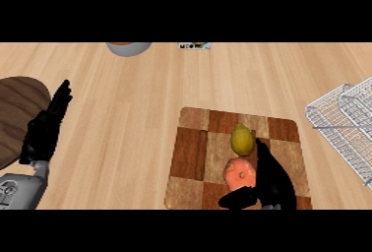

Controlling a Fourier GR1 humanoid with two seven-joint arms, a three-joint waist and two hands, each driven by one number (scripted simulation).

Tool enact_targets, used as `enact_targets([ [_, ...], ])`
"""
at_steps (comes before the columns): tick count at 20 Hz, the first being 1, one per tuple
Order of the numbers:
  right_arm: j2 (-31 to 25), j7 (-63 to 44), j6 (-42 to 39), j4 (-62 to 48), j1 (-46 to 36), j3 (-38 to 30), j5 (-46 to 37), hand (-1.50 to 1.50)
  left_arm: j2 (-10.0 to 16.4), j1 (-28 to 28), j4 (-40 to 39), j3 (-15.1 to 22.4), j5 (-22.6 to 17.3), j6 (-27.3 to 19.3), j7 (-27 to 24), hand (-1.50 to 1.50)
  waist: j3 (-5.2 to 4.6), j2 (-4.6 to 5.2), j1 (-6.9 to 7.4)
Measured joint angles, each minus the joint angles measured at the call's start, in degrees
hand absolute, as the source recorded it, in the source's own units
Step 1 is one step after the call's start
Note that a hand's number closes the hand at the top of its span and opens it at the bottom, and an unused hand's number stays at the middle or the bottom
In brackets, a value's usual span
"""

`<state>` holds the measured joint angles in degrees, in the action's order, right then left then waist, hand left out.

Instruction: Pick the squash from the cutting board and place it in the tiered basket

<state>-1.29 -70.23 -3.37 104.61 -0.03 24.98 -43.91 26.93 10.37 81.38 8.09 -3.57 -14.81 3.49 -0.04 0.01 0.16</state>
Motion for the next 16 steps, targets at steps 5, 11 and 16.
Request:
enact_targets([
  [5,0.44,0.95,0.27,-1.98,-0.15,-0.24,0.82,-1.5,-0.64,-1.58,1.01,-0.19,0.77,0.46,-0.57,0.0,0.0,-0.04,0.08],
  [11,0.52,2.67,1.31,-5.99,-2.01,-1.87,3.78,1.5,-1.43,-1.6,1.47,-0.7,1.57,1.04,-0.02,0.0,-0.09,-0.14,0.05],
  [16,-0.38,4.43,0.32,-8.8,-3.49,-0.61,5.59,1.5,-2.27,-1.41,0.94,-0.81,2.41,1.04,-0.63,0.0,-0.73,-0.69,-0.09],
])
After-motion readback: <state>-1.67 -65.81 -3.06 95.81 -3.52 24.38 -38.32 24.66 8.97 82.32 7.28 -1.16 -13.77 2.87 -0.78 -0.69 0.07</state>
